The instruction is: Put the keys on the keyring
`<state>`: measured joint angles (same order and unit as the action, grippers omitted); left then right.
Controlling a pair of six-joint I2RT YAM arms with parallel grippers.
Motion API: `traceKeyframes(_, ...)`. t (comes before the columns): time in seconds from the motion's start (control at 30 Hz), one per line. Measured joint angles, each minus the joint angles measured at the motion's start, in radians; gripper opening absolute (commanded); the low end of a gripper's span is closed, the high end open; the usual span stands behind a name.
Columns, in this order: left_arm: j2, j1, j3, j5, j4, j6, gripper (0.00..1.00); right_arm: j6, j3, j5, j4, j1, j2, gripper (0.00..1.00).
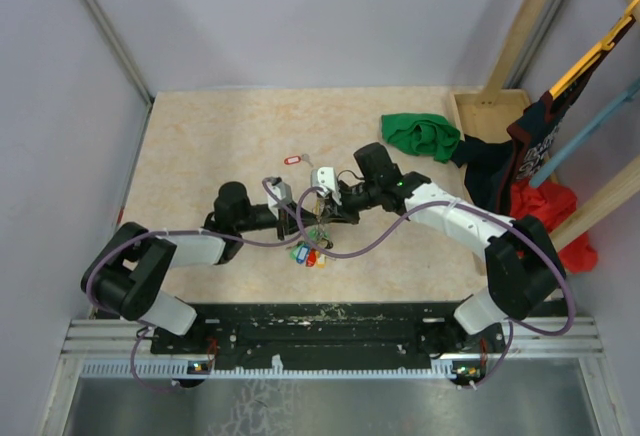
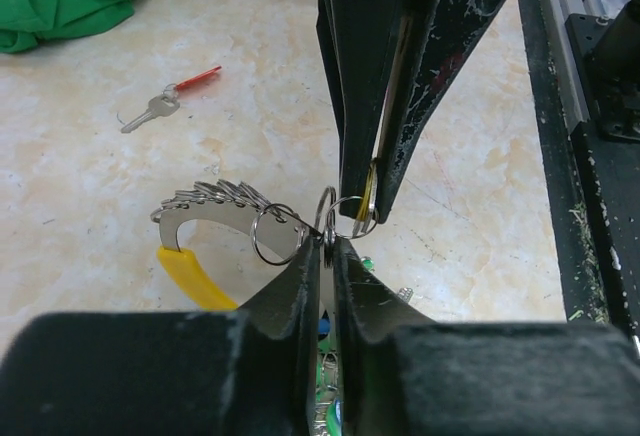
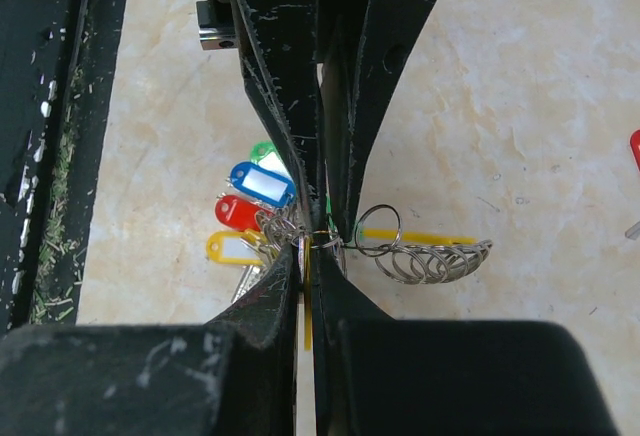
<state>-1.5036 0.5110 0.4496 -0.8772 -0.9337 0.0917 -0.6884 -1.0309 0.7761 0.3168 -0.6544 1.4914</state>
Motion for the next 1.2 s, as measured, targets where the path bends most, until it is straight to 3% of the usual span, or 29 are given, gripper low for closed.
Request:
traceKeyframes(0.1, 0.0, 0.0, 0.009, 0.011, 0.02, 0.014, 0.0, 0.0, 0.0, -0.009, 0.0, 0.0, 0.0, 0.0)
traceKeyframes(0.53, 0.019, 0.011, 0.004, 0.066, 0.019, 0.038, 0.0, 0.056, 0.018, -0.108, 0.006, 0.022, -0.026, 0.0)
traceKeyframes(1.2, 0.075, 0.016, -0.088, 0.128, -0.099, 0.038, 0.0, 0.246, 0.021, -0.121, -0.002, 0.031, 0.011, 0.0)
